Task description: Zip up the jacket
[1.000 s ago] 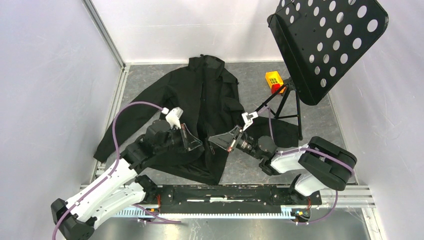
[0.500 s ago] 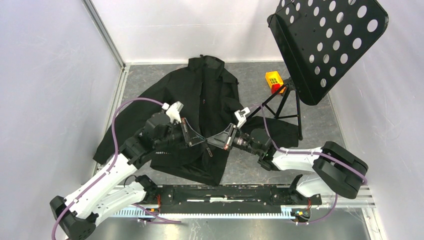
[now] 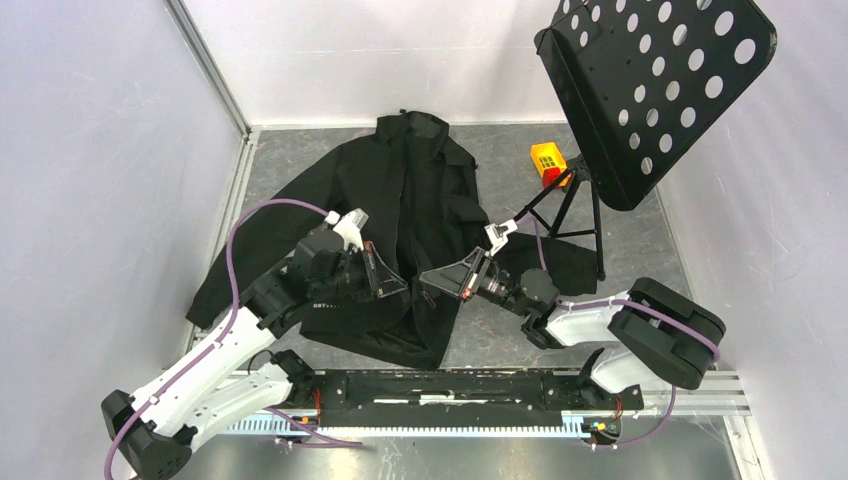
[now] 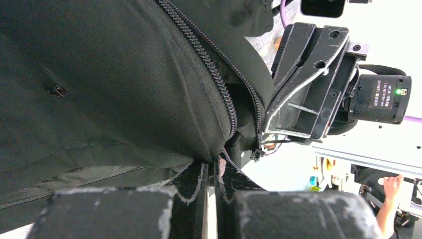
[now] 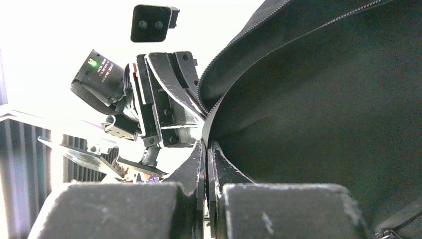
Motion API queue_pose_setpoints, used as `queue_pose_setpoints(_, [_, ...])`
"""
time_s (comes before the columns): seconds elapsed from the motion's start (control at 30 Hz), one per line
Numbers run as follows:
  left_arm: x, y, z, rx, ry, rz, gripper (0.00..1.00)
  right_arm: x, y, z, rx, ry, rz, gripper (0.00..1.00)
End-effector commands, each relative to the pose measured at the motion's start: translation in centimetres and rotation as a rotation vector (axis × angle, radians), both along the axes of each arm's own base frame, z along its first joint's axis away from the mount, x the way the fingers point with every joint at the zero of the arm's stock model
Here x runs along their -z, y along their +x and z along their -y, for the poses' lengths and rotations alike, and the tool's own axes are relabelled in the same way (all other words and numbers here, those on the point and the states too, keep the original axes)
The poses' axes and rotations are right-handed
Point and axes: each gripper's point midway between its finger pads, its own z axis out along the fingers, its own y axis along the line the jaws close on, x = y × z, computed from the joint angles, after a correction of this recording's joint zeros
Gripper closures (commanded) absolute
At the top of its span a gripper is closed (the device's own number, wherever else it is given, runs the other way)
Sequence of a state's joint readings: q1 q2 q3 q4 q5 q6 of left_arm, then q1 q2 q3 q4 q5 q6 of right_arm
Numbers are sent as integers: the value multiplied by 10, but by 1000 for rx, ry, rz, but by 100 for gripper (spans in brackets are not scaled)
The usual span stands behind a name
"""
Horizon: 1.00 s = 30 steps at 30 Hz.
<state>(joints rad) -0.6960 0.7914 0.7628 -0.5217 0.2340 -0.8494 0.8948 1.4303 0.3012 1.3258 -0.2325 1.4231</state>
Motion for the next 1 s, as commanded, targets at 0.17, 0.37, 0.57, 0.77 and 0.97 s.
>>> queue_pose_setpoints(0.17, [-29,8,13,12,-123,93,98,-36,2,-6,-11,140,82,100])
queue_pose_setpoints(0.37, [-49,16,-21,-103,4,179,98,-19,7,-9,7,73,84,99])
queue_pose_setpoints(0.57, [-65,8,1,-23,-121,168,98,-24,8,-11,1,104,81,100])
queue_pose_setpoints(0.77, [-50,9,14,8,-146,121,98,-30,8,-9,9,124,87,100])
queue_pose_setpoints(0.97, [-34,8,17,23,-126,78,98,-35,8,-6,16,145,93,100])
